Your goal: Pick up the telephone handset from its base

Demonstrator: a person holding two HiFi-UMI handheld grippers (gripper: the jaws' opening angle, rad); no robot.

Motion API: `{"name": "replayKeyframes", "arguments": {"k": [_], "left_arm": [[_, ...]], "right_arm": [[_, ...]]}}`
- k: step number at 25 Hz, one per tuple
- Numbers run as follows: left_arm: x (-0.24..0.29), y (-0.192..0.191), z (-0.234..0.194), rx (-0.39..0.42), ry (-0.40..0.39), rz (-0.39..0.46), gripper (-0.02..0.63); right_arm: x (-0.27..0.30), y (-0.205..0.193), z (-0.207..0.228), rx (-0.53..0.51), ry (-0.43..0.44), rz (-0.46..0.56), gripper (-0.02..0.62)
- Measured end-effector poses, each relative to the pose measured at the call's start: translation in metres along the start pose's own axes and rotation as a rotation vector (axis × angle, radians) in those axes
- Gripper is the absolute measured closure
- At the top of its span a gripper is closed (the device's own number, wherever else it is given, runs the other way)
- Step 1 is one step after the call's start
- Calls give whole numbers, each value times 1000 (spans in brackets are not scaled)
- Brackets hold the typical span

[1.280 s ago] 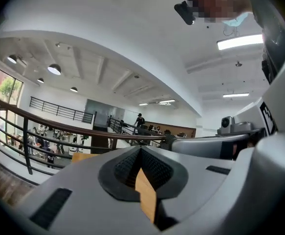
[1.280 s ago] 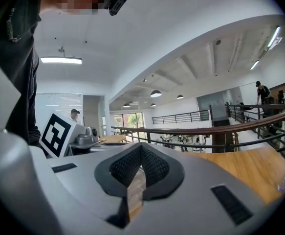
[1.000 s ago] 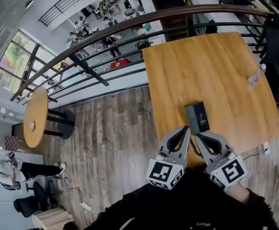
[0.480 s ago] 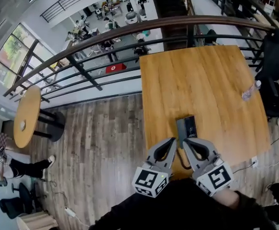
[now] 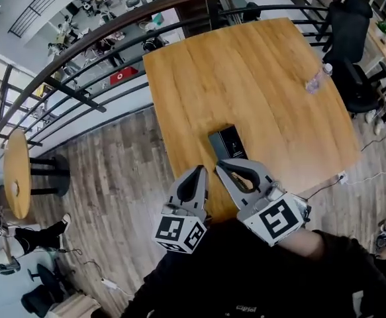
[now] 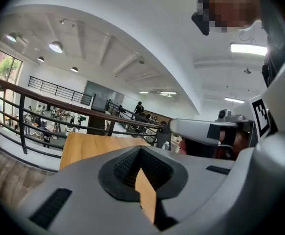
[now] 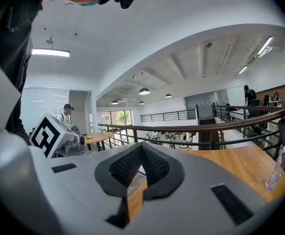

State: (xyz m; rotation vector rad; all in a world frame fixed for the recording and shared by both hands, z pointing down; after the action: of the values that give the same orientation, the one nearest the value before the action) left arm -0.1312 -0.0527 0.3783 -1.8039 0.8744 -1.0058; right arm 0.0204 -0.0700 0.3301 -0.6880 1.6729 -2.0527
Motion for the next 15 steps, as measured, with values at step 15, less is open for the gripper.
{"name": "replayKeyframes", "arguments": {"k": [15], "left_arm": [[40,-33,-9,-46,-35,-183,603]], "right_arm": [[6,-21,20,49,26,-53,578]]}}
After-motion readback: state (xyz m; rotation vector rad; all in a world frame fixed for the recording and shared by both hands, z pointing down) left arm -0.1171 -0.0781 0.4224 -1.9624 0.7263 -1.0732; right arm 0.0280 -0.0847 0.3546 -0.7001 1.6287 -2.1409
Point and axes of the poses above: the fingertips, and each gripper's own axes: x forward along the fingers, z to its right, y out of its top, the point moved 9 cm from there along -x, backward along the fingers, and after that the axes turned 4 degrees about y, right-handed, at the moved point
